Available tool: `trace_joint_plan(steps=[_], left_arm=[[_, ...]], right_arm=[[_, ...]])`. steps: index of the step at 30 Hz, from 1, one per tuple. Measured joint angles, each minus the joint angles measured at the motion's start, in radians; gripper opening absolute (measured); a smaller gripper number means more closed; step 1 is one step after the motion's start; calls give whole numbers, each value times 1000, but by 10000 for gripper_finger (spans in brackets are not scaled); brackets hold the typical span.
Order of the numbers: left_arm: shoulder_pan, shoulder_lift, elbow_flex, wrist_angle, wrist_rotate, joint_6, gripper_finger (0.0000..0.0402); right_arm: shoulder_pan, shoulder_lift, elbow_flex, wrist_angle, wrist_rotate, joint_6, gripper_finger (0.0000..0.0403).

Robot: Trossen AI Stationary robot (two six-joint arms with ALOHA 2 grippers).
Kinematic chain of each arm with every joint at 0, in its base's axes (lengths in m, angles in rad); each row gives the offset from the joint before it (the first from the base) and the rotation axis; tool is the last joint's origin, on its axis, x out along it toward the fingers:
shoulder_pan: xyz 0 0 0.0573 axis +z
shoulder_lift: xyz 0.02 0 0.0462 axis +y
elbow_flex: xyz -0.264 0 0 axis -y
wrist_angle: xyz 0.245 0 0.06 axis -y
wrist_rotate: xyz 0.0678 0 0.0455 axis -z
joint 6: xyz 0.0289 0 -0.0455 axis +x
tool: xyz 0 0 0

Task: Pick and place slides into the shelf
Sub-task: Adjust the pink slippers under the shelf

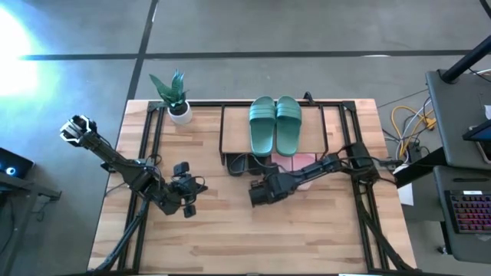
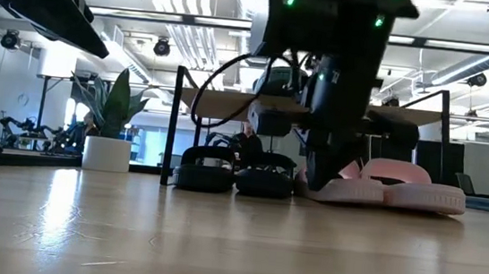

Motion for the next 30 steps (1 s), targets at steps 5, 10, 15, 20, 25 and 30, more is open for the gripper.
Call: trace_joint_plan(steps=[5, 10, 15, 20, 25, 30], left_arm=[[0, 0, 0, 1, 0, -1, 0], [3, 0, 0, 23, 2, -73, 0], [3, 0, 0, 22, 23, -130, 0], [3, 0, 0, 22, 30, -130, 0], [3, 0, -2, 23, 30, -130, 0], [3, 0, -9, 22, 29, -129, 0]], right_arm=[[42, -26, -3, -12, -152, 95, 9], [66, -40, -31, -14, -242, 233, 9], [66, -51, -90, -15, -263, 306, 9], [46, -74, -141, -32, -212, 328, 9], [14, -82, -153, -71, -154, 319, 9], [-27, -84, -153, -56, -121, 256, 9]])
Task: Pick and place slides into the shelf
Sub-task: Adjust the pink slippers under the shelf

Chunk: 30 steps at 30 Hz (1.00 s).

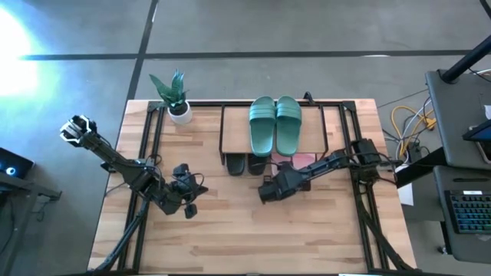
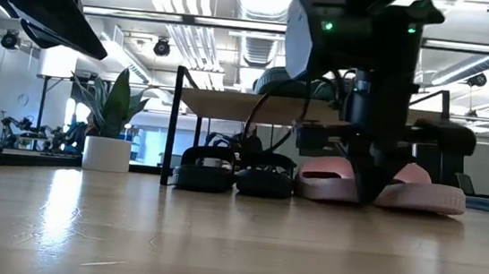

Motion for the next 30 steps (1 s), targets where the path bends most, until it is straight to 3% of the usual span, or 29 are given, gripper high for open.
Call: trace_joint_plan(steps=[13, 18, 24, 30], left_arm=[[0, 0, -2, 0, 0, 0, 0], [0, 0, -2, 0, 0, 0, 0], [0, 0, -2, 0, 0, 1, 0], [0, 0, -2, 0, -1, 8, 0]], right_arm=[[-33, 0, 7, 43, 69, -94, 9], [-10, -22, 7, 44, 31, -109, 9], [108, -91, 7, 29, 35, -3, 9], [246, -113, 8, -125, 33, 247, 9]])
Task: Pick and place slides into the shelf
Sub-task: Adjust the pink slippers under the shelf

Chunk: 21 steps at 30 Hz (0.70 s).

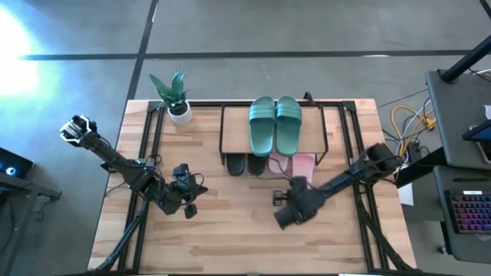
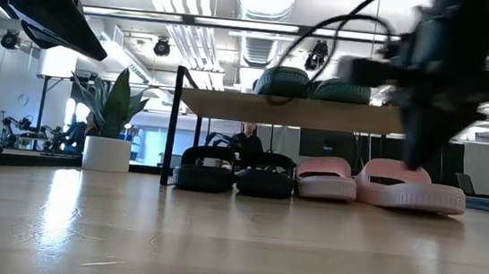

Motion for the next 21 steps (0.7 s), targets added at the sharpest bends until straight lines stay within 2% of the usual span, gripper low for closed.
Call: trace_joint_plan(steps=[6, 16, 21], left_arm=[[0, 0, -1, 0, 0, 1, 0], [0, 0, -2, 0, 0, 2, 0], [0, 0, -2, 0, 3, 1, 0]], right_arm=[[58, 12, -30, -30, -93, 59, 9], [-4, 10, -165, 14, -80, 83, 9], [-54, 10, -194, 21, -58, 28, 9]])
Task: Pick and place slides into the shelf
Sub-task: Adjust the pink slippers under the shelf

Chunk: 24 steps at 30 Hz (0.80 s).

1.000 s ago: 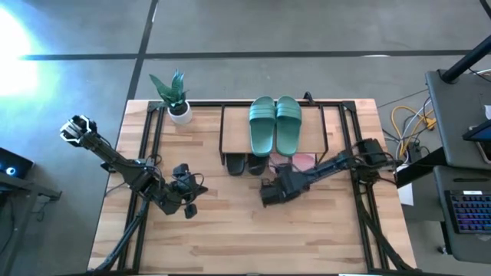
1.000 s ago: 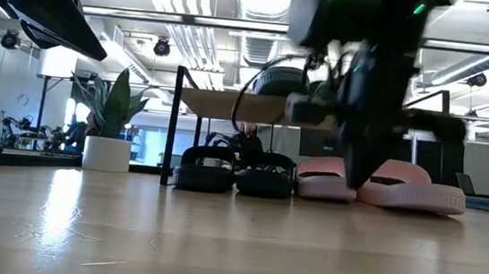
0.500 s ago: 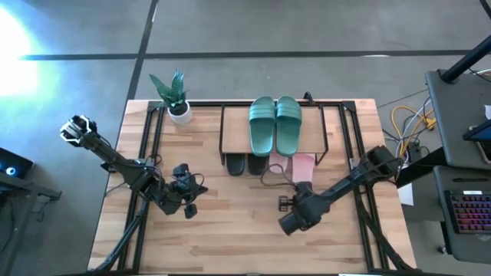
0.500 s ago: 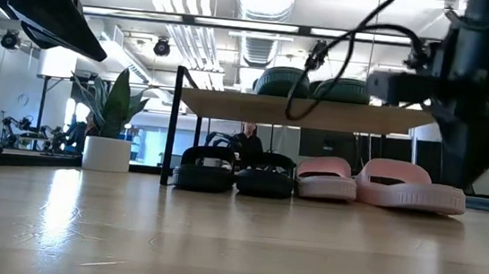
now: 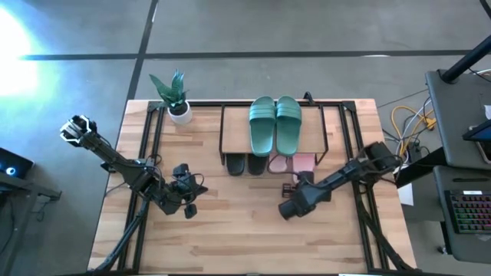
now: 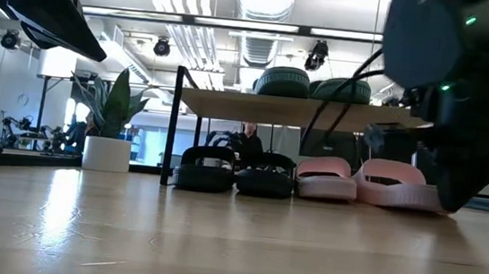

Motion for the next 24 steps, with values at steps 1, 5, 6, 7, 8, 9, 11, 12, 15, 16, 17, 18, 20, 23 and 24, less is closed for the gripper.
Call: trace_joint_plan(steps=[1, 5, 6, 7, 8, 9, 11, 12, 15, 16, 17, 18, 20, 23, 24], left_arm=[[0, 0, 0, 0, 1, 0, 0], [0, 0, 0, 0, 3, -2, 0], [0, 0, 0, 0, 3, -2, 0], [0, 0, 0, 0, 3, -2, 0], [0, 0, 0, 0, 3, -2, 0], [0, 0, 0, 0, 3, -2, 0], [0, 0, 0, 0, 3, -2, 0], [0, 0, 0, 0, 3, -3, 0], [0, 0, 0, 0, 4, -5, 0], [0, 0, 0, 0, 4, -5, 0], [0, 0, 0, 0, 4, -5, 0], [0, 0, 0, 0, 4, -5, 0], [0, 0, 0, 0, 4, -8, 0], [0, 0, 0, 0, 7, -9, 0], [0, 0, 0, 0, 10, -10, 0]], right_arm=[[-10, 0, -2, 1, 8, -15, 9], [-42, 0, 1, 4, 57, -64, 9], [-49, 0, 6, 5, 63, -77, 8], [-58, 0, 9, 8, 67, -93, 8], [-67, 0, 11, 10, 69, -108, 8], [-74, -1, 10, 11, 71, -123, 9], [-83, -1, 7, 31, 76, -150, 9], [-84, -1, 5, 35, 82, -160, 8], [-87, -1, 0, 36, 95, -170, 9], [-89, -1, -1, 37, 94, -172, 9], [-90, -1, -1, 38, 88, -173, 9], [-90, -2, 2, 37, 78, -173, 9], [-75, -2, 20, 36, 58, -173, 8], [-22, -3, 70, 39, 51, -172, 9], [0, -3, 91, 39, 49, -165, 8]])
